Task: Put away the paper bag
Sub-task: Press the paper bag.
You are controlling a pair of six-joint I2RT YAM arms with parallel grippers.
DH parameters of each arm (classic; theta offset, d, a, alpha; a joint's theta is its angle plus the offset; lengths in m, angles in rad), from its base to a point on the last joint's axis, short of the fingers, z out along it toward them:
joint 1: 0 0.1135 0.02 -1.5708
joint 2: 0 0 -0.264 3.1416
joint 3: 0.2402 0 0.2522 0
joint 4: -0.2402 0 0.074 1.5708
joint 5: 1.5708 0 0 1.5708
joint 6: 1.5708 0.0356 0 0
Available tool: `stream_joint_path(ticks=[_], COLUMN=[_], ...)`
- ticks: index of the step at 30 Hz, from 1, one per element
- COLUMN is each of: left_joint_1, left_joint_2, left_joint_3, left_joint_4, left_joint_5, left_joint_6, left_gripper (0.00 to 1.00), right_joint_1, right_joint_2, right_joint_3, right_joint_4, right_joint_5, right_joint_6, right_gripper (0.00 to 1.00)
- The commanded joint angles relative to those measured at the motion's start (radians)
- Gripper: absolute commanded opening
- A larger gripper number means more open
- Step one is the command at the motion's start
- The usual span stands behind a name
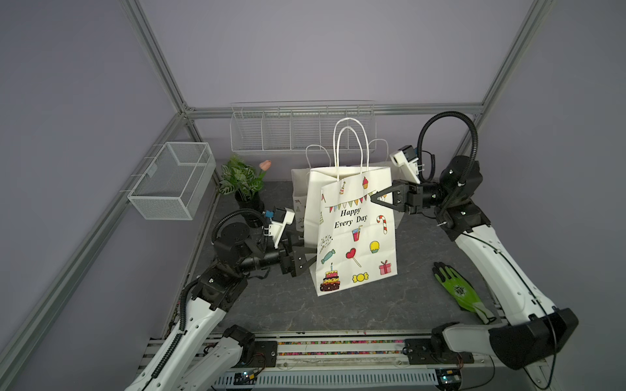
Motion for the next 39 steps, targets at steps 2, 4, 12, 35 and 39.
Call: stream_joint_path(ticks=[2,4,12,35,39], left_joint_1=[-0.005,-0.005,-0.005,-0.192,-0.192], left_joint_2=[-0.069,-0.107,-0.089,0.076,0.085], left_joint_3=[0.117,0.162,0.144,0.044,0.033], left_joint_4=[-0.119,-0.186,-0.088,-0.028,-0.027], left_joint_5=[-0.16,-0.275,-0.12,-0.193,-0.202], left_joint_6=[0.038,0.052,-0.057,-0.012,-0.005], left_gripper=[0.96,0.95,0.96,0.55,0.4], right_joint_1=[0.0,0.001,-0.003,0.009,0.009], right_joint_2=[-0.026,-0.024,-0.013,-0.029,-0.038], right_joint_3=[-0.042,-0.034,0.007,0.01,-0.002], right_joint_4=[-0.118,-0.188,-0.272,-0.234,-0.197], right_joint_5=[0.031,0.044,0.11,0.245,0.241], right_joint_6=[-0.113,-0.169,-0.228,-0.174,-0.145], right_gripper=[0.07,0.07,0.07,0.07,0.07])
